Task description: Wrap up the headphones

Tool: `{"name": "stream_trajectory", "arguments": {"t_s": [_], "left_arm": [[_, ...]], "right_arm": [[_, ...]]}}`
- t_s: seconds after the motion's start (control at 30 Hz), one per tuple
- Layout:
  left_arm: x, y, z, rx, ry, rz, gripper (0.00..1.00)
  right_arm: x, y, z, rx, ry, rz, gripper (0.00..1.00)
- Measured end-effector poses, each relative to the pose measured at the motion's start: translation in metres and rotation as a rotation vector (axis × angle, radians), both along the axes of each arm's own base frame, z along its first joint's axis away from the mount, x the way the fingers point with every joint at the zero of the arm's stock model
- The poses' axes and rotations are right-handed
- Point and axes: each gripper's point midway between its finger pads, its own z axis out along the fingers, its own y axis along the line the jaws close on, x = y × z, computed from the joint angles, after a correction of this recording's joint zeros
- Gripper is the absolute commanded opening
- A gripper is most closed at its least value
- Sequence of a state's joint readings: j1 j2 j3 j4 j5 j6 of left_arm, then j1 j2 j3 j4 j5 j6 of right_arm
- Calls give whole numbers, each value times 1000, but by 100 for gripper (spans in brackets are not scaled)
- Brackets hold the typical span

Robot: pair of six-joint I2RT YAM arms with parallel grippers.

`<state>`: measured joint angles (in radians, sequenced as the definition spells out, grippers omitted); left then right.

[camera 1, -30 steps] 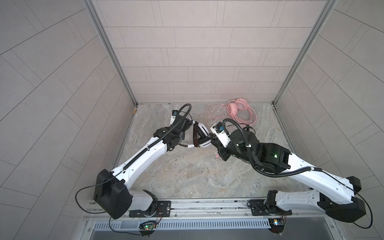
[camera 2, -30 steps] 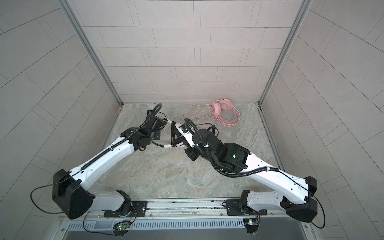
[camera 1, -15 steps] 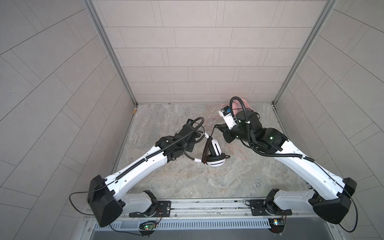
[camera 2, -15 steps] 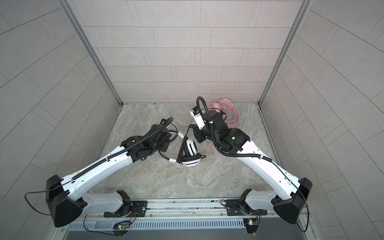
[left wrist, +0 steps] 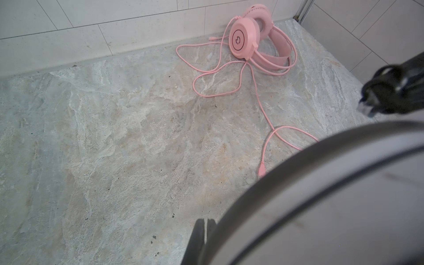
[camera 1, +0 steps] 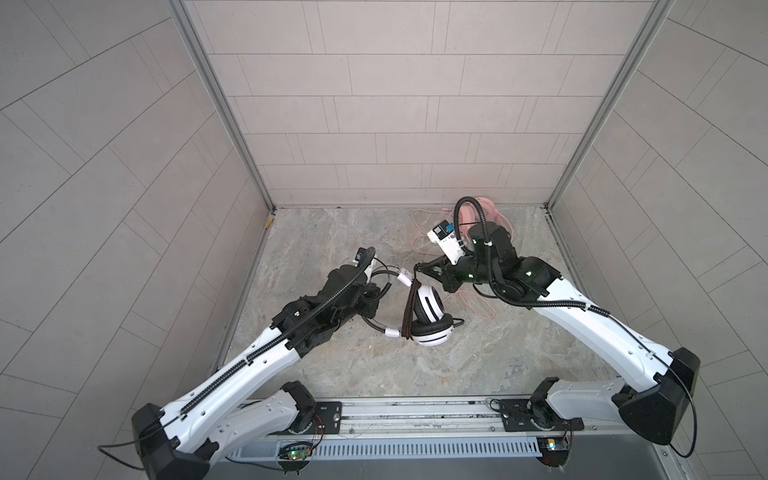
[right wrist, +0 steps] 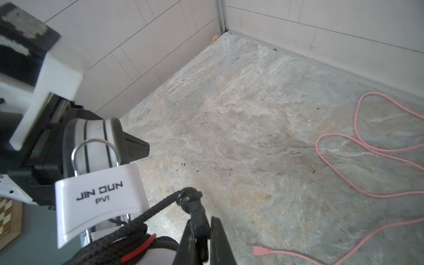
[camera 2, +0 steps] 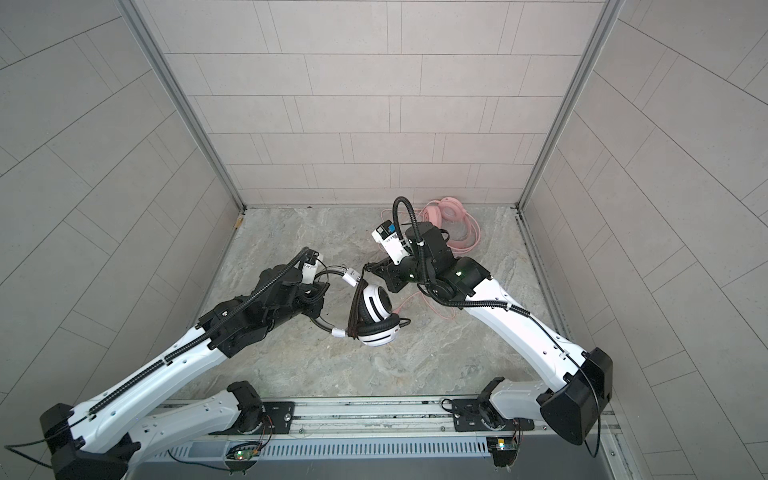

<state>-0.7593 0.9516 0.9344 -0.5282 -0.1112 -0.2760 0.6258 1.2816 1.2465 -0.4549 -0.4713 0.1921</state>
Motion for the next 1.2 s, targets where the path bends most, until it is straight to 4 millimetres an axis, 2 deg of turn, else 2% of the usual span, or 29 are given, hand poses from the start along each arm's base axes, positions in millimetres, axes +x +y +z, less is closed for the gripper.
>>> {"name": "stream_trajectory", "arguments": {"t_s": [0.23,0.37,0.7,1.03,1.2], "left_arm": [[-5,-9,1,-20,22,-48,0],[-3,-7,4,-29,21,-45,0],[10,22,-4,-35,78,66,0],[30,57,-17,-50,137,229,0],[39,77,-38,-27,180,346,0]], "right_arm": [[0,3,-10,42,53,31,29],[3,-2,-18,51,82,21,34],[15,-23,-38,54,127,-48,51],[26,-56,-67,-18,129,-191,53],[25,-71,-89,-66,139,-248,53]]}}
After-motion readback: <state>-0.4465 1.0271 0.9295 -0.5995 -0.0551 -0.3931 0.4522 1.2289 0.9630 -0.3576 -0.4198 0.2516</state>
